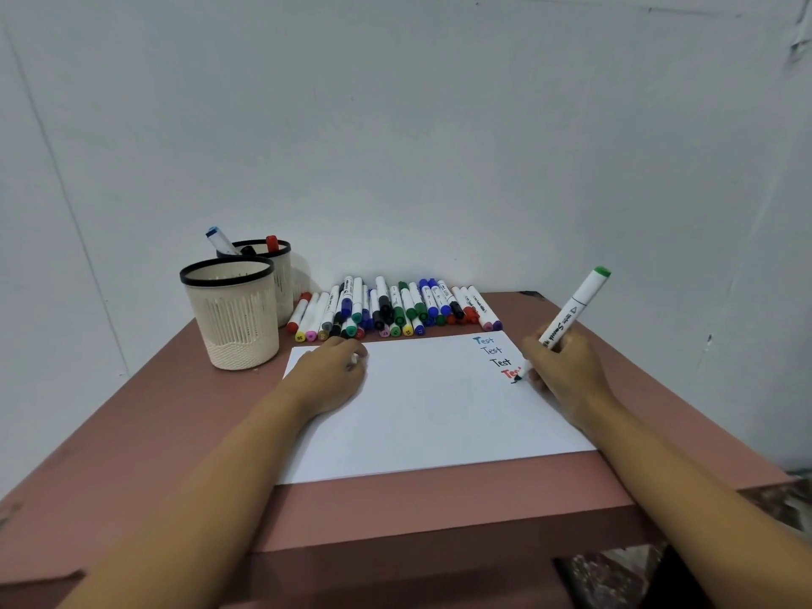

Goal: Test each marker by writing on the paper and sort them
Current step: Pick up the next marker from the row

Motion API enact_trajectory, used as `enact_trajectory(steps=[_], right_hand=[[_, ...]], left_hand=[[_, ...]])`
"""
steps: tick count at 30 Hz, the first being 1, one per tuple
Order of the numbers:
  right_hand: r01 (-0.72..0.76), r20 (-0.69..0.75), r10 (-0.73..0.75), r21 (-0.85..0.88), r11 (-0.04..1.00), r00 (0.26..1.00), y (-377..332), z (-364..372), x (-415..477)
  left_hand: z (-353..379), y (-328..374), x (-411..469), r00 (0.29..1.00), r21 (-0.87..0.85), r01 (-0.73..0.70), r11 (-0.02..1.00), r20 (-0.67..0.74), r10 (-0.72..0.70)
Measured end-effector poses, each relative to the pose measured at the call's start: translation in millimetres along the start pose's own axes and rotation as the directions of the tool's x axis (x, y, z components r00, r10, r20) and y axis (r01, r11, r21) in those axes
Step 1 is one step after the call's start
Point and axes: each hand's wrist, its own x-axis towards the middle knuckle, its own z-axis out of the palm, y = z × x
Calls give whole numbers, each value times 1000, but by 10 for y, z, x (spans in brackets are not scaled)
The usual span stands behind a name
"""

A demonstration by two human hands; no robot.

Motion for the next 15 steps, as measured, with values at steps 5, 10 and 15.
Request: enact_trajectory(steps=[5, 10, 15], right_hand=[[-7, 16, 8, -26, 1000, 1000, -17, 12, -18], [-21, 14, 21, -14, 1000, 1000, -14, -4, -9], [-24, -60, 25, 8, 1000, 998, 20, -11, 11]], left_hand=[[1, -1, -1, 1000, 0, -1, 1000, 0, 1], [-6, 3, -5, 1000, 2, 3, 1000, -1, -3], [-7, 6, -5, 1000, 0, 2, 1000, 2, -2]])
